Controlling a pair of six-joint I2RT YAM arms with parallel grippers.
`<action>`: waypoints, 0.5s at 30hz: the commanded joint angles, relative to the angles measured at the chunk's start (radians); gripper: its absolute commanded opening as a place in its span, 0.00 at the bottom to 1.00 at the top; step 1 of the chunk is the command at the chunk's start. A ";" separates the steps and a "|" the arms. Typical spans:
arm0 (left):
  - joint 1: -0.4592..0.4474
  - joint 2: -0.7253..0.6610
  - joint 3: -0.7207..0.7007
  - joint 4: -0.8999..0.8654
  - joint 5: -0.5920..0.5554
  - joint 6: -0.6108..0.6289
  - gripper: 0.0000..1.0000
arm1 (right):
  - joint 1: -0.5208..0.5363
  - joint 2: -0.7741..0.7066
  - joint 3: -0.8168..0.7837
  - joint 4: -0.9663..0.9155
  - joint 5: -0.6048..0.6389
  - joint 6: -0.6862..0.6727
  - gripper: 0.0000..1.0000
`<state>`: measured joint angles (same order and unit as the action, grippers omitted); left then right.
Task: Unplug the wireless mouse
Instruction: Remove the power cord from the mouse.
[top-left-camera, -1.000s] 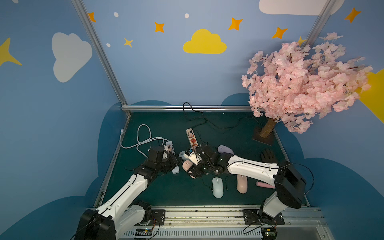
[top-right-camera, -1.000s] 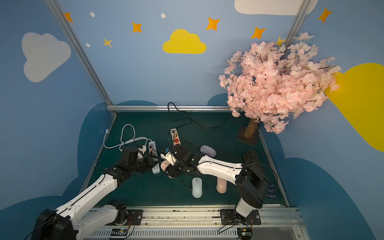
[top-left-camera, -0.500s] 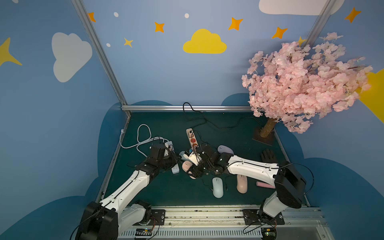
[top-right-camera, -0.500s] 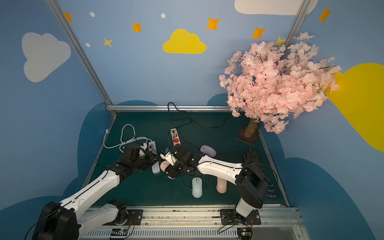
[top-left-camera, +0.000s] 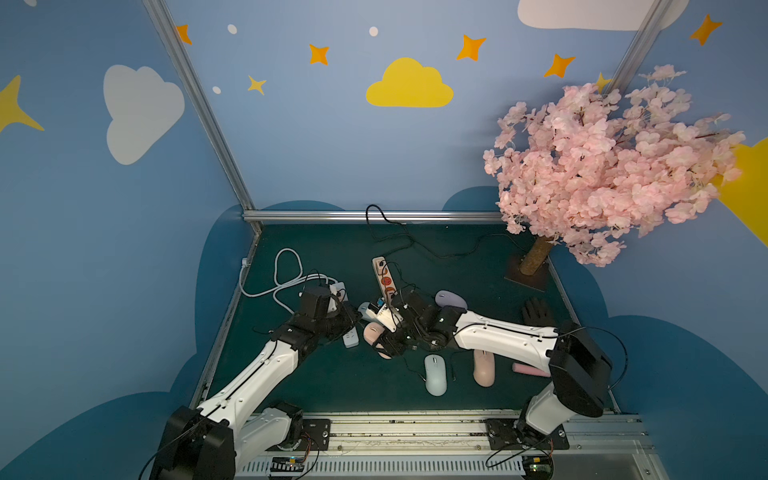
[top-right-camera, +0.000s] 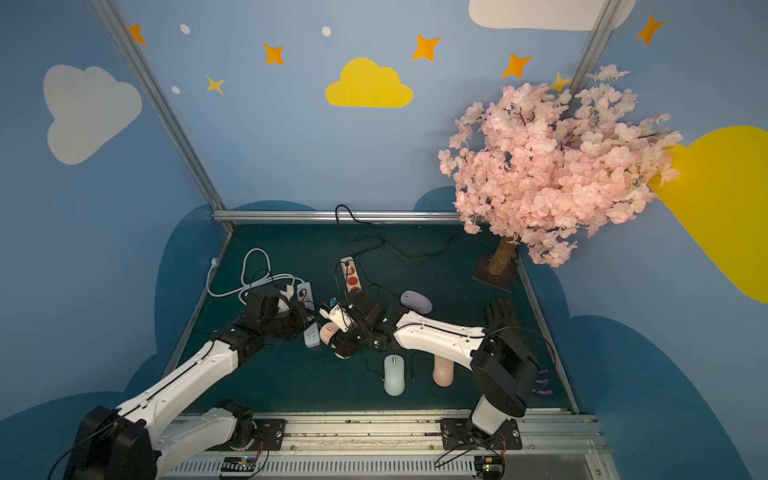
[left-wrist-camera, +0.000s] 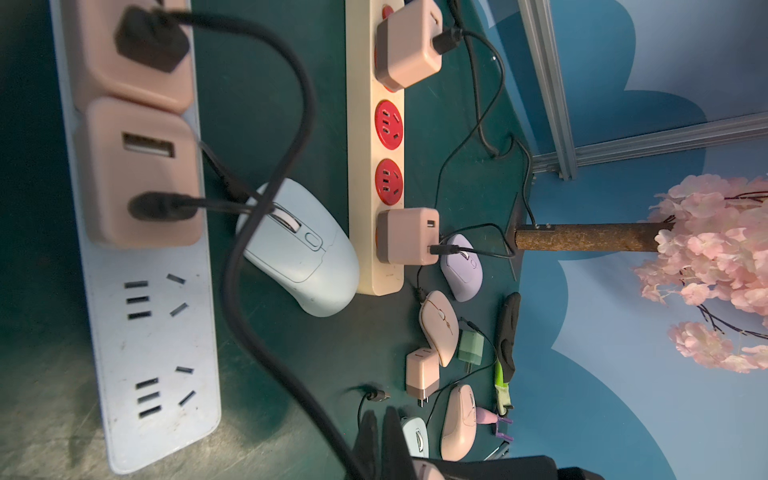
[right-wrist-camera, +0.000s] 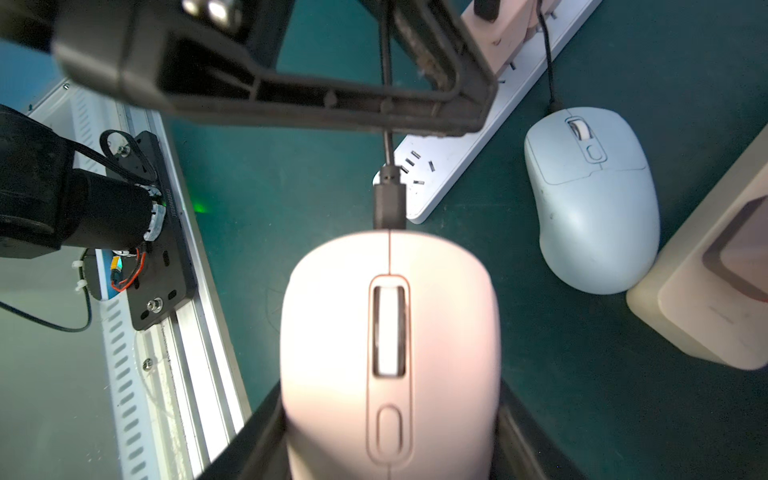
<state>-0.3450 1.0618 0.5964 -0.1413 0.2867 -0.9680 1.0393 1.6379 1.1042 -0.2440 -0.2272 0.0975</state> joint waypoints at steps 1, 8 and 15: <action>0.012 -0.027 0.034 -0.028 -0.029 0.026 0.04 | 0.011 -0.019 -0.037 -0.028 0.013 0.009 0.00; 0.030 -0.044 0.033 -0.039 -0.022 0.029 0.04 | 0.034 -0.021 -0.063 -0.037 0.038 0.021 0.00; 0.050 -0.063 0.023 -0.047 -0.012 0.029 0.04 | 0.042 -0.038 -0.078 -0.044 0.051 0.027 0.00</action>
<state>-0.3023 1.0115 0.5995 -0.1852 0.2764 -0.9558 1.0756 1.6375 1.0248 -0.2707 -0.1902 0.1139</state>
